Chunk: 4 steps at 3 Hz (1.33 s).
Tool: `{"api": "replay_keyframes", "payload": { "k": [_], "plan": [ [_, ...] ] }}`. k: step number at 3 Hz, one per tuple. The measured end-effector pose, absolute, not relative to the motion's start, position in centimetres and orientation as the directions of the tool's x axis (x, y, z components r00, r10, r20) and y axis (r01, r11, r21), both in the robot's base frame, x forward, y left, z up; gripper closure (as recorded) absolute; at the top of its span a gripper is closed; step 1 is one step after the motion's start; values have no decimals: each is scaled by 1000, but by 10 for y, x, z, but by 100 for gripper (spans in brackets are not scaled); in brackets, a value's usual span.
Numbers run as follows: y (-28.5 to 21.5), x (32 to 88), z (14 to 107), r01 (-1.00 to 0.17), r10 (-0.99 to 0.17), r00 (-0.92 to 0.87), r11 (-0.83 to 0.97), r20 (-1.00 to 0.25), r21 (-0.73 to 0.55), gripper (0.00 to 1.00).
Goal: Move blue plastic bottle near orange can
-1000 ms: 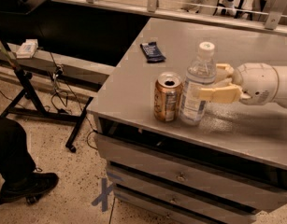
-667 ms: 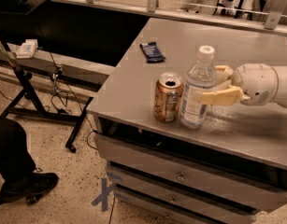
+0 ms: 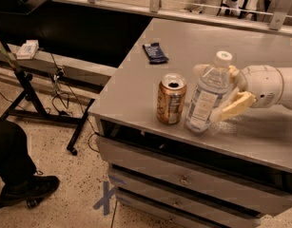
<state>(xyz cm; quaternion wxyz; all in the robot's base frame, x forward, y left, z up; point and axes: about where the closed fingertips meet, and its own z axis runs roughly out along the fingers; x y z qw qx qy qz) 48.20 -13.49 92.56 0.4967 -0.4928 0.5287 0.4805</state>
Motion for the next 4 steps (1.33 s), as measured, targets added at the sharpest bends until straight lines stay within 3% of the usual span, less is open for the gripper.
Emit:
{"api": "replay_keyframes", "payload": {
  "k": [4],
  "plan": [
    [-200,547,986,-984,-126,94,141,-988,-112,0]
  ]
}}
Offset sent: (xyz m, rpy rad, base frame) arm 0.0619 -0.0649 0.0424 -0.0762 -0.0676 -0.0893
